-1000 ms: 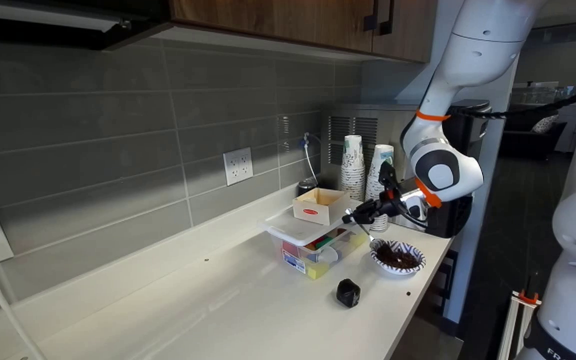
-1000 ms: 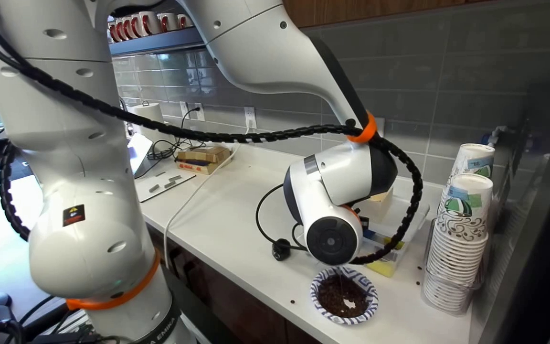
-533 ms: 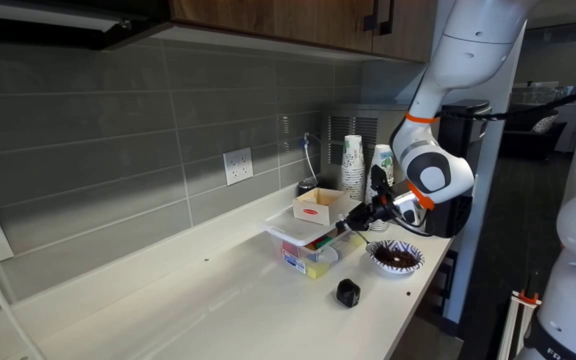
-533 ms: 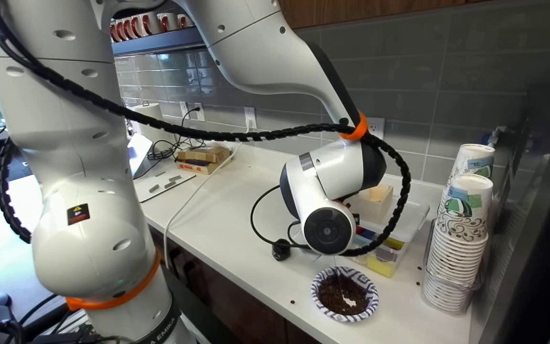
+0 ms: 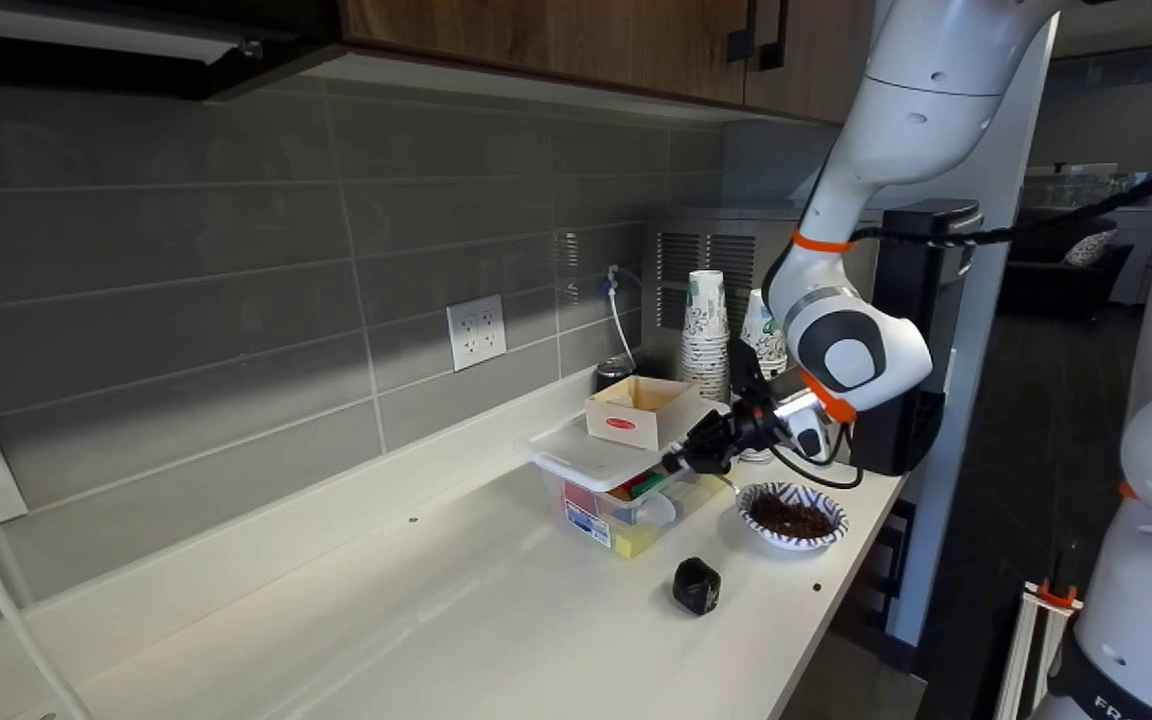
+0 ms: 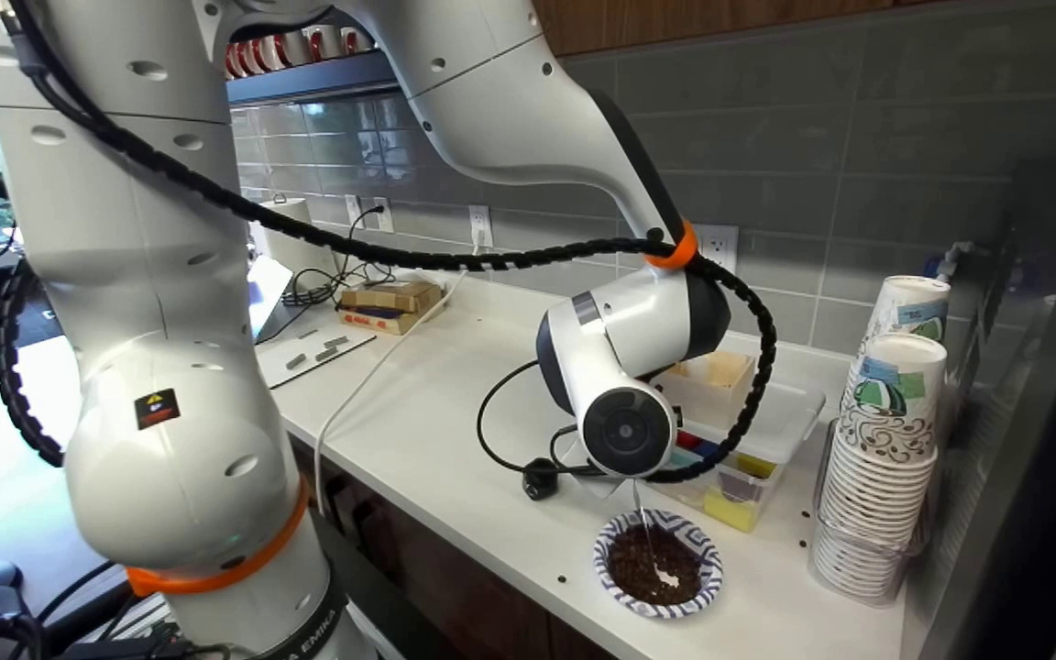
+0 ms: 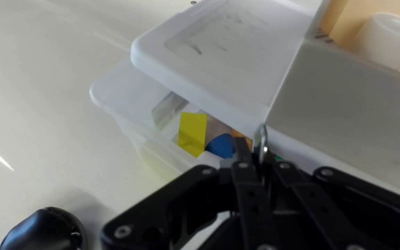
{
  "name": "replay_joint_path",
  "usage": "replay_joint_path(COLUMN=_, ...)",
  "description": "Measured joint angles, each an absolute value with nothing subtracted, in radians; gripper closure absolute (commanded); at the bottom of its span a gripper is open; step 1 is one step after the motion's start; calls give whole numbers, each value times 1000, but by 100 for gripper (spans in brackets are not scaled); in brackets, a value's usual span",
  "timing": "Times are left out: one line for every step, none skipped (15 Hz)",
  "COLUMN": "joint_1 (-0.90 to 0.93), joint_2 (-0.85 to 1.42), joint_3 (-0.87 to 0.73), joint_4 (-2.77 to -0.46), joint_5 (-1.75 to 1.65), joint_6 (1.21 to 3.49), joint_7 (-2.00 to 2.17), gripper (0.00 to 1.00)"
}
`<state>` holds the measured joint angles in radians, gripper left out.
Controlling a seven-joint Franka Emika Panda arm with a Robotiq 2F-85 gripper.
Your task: Use the cake slicer to stir in the bowl
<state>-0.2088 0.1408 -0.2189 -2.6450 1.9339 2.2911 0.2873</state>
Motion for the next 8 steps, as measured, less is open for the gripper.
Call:
replay_joint_path(joint_1=-207, joint_2=146, joint_3=-218, joint_4=-2641, joint_5=1945, joint_6=2292, joint_7=282, gripper=50)
replay_joint_path(joint_1=-207, joint_2=149, joint_3=-218, joint_4=-2634, joint_5=1954, joint_6=2294, joint_7=279, gripper=43)
replay_joint_path(joint_1=-207, joint_2=153, joint_3=-218, joint_4=-2629, joint_5=1961, joint_6=2296, joint_7=277, gripper=34)
replay_joint_path(joint_1=-207, joint_2=156, joint_3=-218, joint_4=-2623, joint_5=1967, joint_6=2297, joint_7=276, gripper=28)
replay_joint_path(joint_1=-207, joint_2=160, joint_3=-218, joint_4=-2618, joint_5=1973, joint_6=2299, joint_7=275, gripper=21)
replay_joint_path(joint_1=-207, joint_2=164, joint_3=-218, joint_4=-2614, joint_5=1977, joint_6=2300, joint_7=275, gripper=12)
replay_joint_path(joint_1=-207, joint_2=168, joint_3=-218, joint_4=-2609, joint_5=1980, joint_6=2302, joint_7=275, gripper=5)
replay_joint_path(joint_1=-207, joint_2=173, joint_3=-218, joint_4=-2603, joint_5=1984, joint_6=2304, joint_7=275, gripper=1)
